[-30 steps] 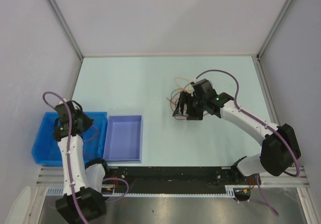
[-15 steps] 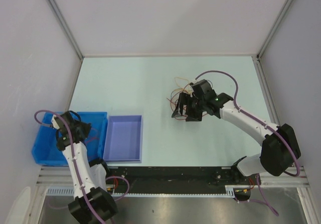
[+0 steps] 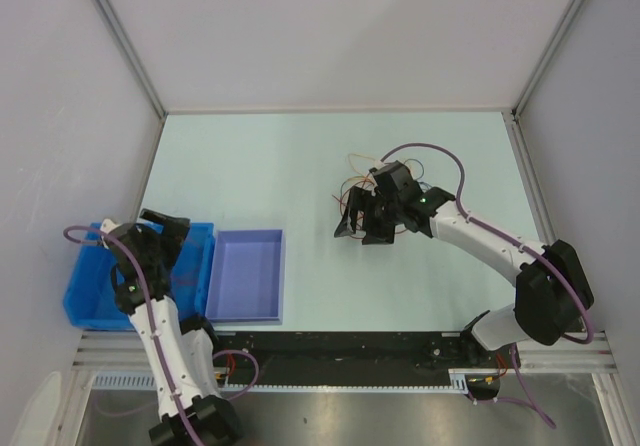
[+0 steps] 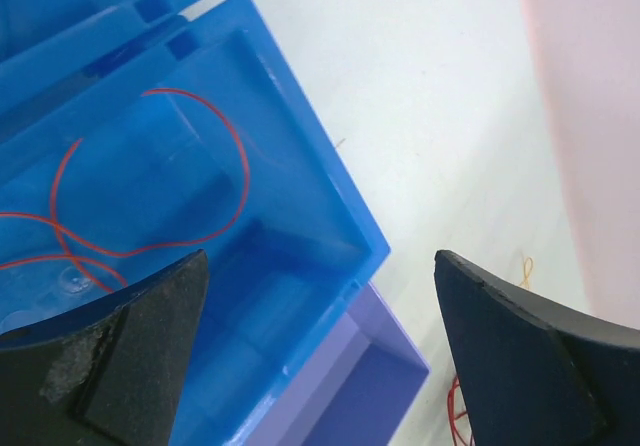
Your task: Untangle the cables
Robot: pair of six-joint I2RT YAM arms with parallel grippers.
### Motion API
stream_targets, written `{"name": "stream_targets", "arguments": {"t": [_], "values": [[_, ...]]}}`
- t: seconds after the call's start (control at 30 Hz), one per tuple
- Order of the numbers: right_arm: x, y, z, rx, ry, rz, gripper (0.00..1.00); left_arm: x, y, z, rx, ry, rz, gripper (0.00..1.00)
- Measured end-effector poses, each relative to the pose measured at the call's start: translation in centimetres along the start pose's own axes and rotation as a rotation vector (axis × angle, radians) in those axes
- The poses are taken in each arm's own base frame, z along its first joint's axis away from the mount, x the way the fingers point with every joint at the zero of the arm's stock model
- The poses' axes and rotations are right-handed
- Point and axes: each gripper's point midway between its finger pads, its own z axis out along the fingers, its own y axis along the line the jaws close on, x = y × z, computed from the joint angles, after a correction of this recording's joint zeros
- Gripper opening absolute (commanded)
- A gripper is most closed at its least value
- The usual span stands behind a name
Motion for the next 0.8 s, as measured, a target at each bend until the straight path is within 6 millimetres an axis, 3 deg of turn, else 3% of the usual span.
{"name": "stream_targets", "arguments": {"t": [0.17,0.47,0.53,0.63,0.8], "values": [[-0.3,-0.1,0.0,0.0,-0.008,0.006,0.84,0.1,-2.0,-0.7,0.064,0.007,0.045,1.0],[-1.7,-1.2,-0.3,0.017,-0.04,0.032,0.84,2.3,-11.9,-4.6,0.341,0.064,0.297,0.99],[-2.0,-1.5,-0.4,0.029,-0.05,0.034,0.84,3.8,-13.8,-4.8,0.399,0.103,0.354,0.98],[-2.4,-2.3,-0.5,0.057,-0.065,0.037,0.84,7.2,-15.2,-4.6,0.444,0.191,0.431,0.98],[-3.2,-3.9,-0.8,0.128,-0.11,0.044,0.84,14.6,-16.3,-4.4,0.489,0.357,0.608,0.98]]}}
